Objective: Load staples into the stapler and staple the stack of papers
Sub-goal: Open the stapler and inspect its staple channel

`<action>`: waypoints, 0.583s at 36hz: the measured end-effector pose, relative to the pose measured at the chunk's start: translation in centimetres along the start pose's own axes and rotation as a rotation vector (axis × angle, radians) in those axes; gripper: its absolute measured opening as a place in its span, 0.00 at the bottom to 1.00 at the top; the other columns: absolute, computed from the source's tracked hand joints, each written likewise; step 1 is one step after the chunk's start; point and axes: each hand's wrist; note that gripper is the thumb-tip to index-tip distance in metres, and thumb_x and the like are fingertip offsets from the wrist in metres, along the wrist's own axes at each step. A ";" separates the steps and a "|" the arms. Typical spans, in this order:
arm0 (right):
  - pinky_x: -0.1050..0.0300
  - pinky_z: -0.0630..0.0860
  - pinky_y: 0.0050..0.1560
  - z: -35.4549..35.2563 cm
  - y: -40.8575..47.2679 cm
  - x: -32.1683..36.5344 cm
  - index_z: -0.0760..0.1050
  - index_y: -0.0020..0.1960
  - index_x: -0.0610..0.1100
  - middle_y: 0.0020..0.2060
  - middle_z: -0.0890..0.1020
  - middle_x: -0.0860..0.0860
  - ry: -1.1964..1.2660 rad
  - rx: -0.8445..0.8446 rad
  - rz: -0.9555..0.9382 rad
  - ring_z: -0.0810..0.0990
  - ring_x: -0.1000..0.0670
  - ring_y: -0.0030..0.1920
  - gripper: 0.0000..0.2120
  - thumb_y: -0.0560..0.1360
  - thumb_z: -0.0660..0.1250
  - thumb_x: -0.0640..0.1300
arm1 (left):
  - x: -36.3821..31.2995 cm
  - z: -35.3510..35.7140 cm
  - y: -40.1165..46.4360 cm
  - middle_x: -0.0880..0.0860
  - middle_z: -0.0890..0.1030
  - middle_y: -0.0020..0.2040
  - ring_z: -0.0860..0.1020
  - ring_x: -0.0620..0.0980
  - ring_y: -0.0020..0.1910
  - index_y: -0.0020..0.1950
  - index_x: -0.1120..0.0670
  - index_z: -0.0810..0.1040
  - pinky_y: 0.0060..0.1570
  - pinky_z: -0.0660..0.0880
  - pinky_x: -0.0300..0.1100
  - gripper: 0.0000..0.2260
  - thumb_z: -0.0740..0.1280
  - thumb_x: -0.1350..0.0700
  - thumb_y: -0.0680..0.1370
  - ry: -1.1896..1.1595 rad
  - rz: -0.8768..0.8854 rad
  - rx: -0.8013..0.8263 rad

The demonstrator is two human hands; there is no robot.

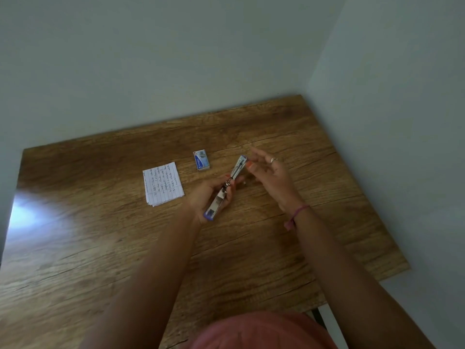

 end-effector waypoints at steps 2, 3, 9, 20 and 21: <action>0.59 0.79 0.51 0.0 0.5 0.2 0.72 0.64 0.59 0.56 0.79 0.58 -0.021 0.047 0.001 0.79 0.57 0.55 0.19 0.75 0.68 0.45 | -0.3 -0.2 0.2 0.66 0.81 0.52 0.80 0.46 0.33 0.59 0.64 0.74 0.32 0.77 0.32 0.14 0.63 0.65 0.74 -0.056 -0.015 0.010; 0.60 0.79 0.50 0.0 0.8 0.2 0.72 0.65 0.58 0.55 0.80 0.58 -0.031 0.067 -0.003 0.80 0.57 0.54 0.20 0.75 0.68 0.45 | -0.5 -0.3 0.3 0.66 0.81 0.52 0.80 0.46 0.33 0.58 0.65 0.74 0.32 0.77 0.32 0.14 0.63 0.65 0.73 -0.057 -0.027 0.009; 0.59 0.77 0.58 -0.7 2.0 0.9 0.75 0.63 0.59 0.54 0.81 0.56 -0.250 0.232 -0.054 0.80 0.57 0.54 0.18 0.76 0.68 0.44 | -0.9 -0.3 0.2 0.66 0.80 0.55 0.80 0.46 0.34 0.61 0.65 0.73 0.32 0.79 0.34 0.17 0.64 0.65 0.72 0.024 -0.078 -0.009; 0.67 0.68 0.53 -2.6 3.5 3.8 0.79 0.59 0.44 0.55 0.82 0.48 -0.847 0.484 -0.297 0.77 0.55 0.53 0.15 0.73 0.70 0.41 | -2.6 -0.6 -0.4 0.74 0.74 0.61 0.84 0.54 0.42 0.64 0.70 0.70 0.42 0.82 0.42 0.19 0.62 0.68 0.74 -0.027 -0.149 0.044; 0.65 0.68 0.53 -2.6 3.5 4.0 0.79 0.60 0.44 0.55 0.82 0.48 -0.890 0.490 -0.312 0.76 0.55 0.52 0.15 0.74 0.70 0.41 | -2.7 -0.6 -0.4 0.75 0.73 0.61 0.84 0.54 0.42 0.65 0.71 0.69 0.42 0.82 0.42 0.19 0.62 0.68 0.74 -0.025 -0.153 0.053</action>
Point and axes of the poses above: each hand's wrist, its own y-axis towards the middle knuckle, its own z-axis out of the palm, x = y × z
